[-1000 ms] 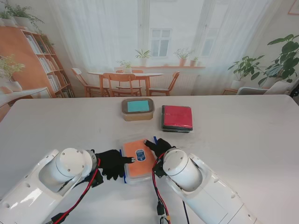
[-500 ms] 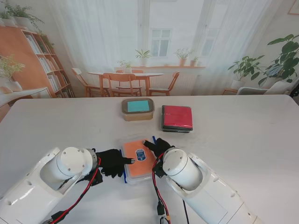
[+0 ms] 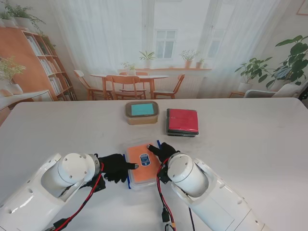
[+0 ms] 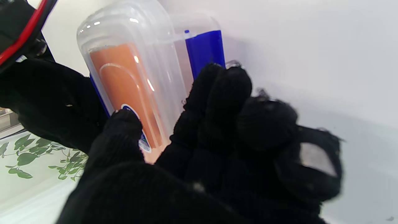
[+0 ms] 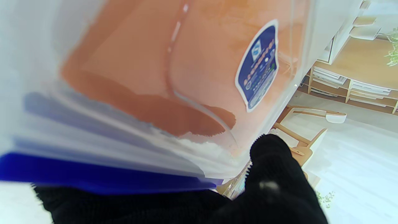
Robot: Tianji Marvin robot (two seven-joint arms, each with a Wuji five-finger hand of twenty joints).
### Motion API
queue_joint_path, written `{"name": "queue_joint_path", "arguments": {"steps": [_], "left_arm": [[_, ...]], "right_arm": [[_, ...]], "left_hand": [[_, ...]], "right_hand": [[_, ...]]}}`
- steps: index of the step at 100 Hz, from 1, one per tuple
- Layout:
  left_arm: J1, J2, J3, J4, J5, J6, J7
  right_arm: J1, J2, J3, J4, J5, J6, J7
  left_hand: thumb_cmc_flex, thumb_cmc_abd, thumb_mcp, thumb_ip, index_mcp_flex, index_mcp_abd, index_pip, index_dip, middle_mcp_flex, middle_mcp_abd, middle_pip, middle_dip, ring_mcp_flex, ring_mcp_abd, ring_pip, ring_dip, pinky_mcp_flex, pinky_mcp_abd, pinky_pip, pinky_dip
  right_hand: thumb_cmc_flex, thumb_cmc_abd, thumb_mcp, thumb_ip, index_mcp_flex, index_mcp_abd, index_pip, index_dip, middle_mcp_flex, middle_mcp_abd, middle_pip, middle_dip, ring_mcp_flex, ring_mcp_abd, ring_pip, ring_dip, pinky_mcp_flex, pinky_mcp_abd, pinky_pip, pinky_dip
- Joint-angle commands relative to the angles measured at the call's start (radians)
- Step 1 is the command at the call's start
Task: Pair container bodies with their lids
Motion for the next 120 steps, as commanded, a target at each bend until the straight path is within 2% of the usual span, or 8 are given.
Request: {"name": "queue_joint_path", "arguments": {"steps": [1,21,26,39,56,91,105,120], "left_arm": [[0.024,-0.033,0.016,-0.006,-0.007,-0.009,-0.003],[0.038,-0.034,-0.009,-0.013,0.004,-0.005,0.002],[0.039,-0.034,-0.013,-0.014,0.006,-0.004,0.003],[0.043,-0.033,-0.017,-0.016,0.013,-0.003,0.002],[0.044,-0.031,-0.016,-0.020,0.020,0.005,0.000],[0.079,-0.032,-0.073,-0.044,0.040,0.018,0.006],[0.115,-0.034,-0.127,-0.066,0.066,0.013,0.021],[0.138,-0.034,-0.156,-0.081,0.082,0.010,0.023]], "right_arm": [[-0.028,-0.045,-0.020,-0.045,0.024,-0.017,0.036],[-0.058,-0.049,0.014,-0.071,0.041,0.010,0.016],[-0.061,-0.050,0.018,-0.073,0.044,0.018,0.013],[-0.054,-0.041,0.009,-0.070,0.018,0.035,0.034],[-0.040,-0.033,-0.003,-0.059,0.002,0.048,0.061],[-0.028,-0.041,-0.014,-0.012,-0.006,0.056,0.054],[-0.027,-0.044,-0.017,0.004,-0.012,0.048,0.046],[-0.020,-0.046,-0.024,0.020,-0.014,0.039,0.046]], "left_hand": [[0.020,0.002,-0.007,0.018,-0.145,-0.080,0.029,0.048,-0.020,-0.084,0.037,0.042,0.019,0.009,0.083,0.027,0.038,-0.333,0.246,-0.004],[0.009,-0.001,-0.007,0.010,-0.144,-0.078,0.021,0.044,-0.020,-0.079,0.030,0.040,0.017,0.013,0.079,0.027,0.037,-0.329,0.246,-0.013],[0.009,-0.004,-0.007,0.009,-0.143,-0.077,0.020,0.043,-0.020,-0.078,0.029,0.040,0.017,0.013,0.078,0.027,0.037,-0.329,0.246,-0.015],[0.007,-0.003,-0.006,0.007,-0.142,-0.077,0.019,0.042,-0.020,-0.077,0.027,0.039,0.017,0.015,0.075,0.027,0.037,-0.327,0.246,-0.018],[0.007,-0.004,-0.006,0.005,-0.141,-0.076,0.017,0.040,-0.019,-0.076,0.022,0.036,0.017,0.017,0.071,0.026,0.036,-0.325,0.246,-0.024],[0.004,-0.006,-0.006,0.004,-0.142,-0.073,0.009,0.033,-0.024,-0.069,0.008,0.029,0.011,0.027,0.056,0.020,0.034,-0.316,0.244,-0.040],[-0.001,-0.007,-0.007,0.003,-0.140,-0.073,0.003,0.028,-0.024,-0.065,0.001,0.025,0.009,0.032,0.051,0.018,0.033,-0.311,0.243,-0.047],[-0.003,-0.008,-0.007,0.001,-0.140,-0.074,-0.004,0.023,-0.026,-0.063,-0.005,0.022,0.007,0.036,0.046,0.017,0.033,-0.307,0.241,-0.053]], "right_hand": [[0.006,0.009,-0.031,-0.025,0.058,-0.087,0.035,-0.015,0.096,-0.096,-0.006,-0.008,0.006,-0.033,0.017,0.009,-0.013,-0.025,0.021,0.026],[0.051,-0.076,0.013,-0.012,0.058,-0.085,0.035,-0.014,0.080,-0.093,0.024,0.006,0.018,-0.040,0.031,0.017,-0.003,-0.047,0.026,0.040],[0.024,-0.176,0.159,-0.007,0.057,-0.090,0.034,-0.003,0.067,-0.098,0.055,0.017,0.028,-0.054,0.043,0.028,0.010,-0.067,0.034,0.052],[-0.009,-0.356,0.344,0.015,0.026,-0.119,0.059,0.039,-0.009,-0.139,0.187,0.076,0.066,-0.136,0.093,0.057,0.072,-0.165,0.077,0.037],[-0.001,-0.418,0.395,0.028,-0.033,-0.178,0.051,0.083,-0.204,-0.176,0.358,0.201,0.041,-0.246,0.222,0.137,0.115,-0.302,0.154,0.039],[0.050,-0.439,0.430,0.040,-0.074,-0.234,0.003,0.182,-0.369,-0.211,0.581,0.445,-0.024,-0.429,0.626,0.266,0.273,-0.687,0.435,0.103],[0.055,-0.437,0.445,0.039,-0.081,-0.241,-0.005,0.204,-0.398,-0.214,0.596,0.466,-0.002,-0.457,0.730,0.296,0.415,-0.978,0.585,0.094],[0.065,-0.438,0.458,0.040,-0.091,-0.249,-0.005,0.212,-0.419,-0.221,0.616,0.482,-0.002,-0.483,0.738,0.313,0.426,-1.067,0.620,0.101]]}}
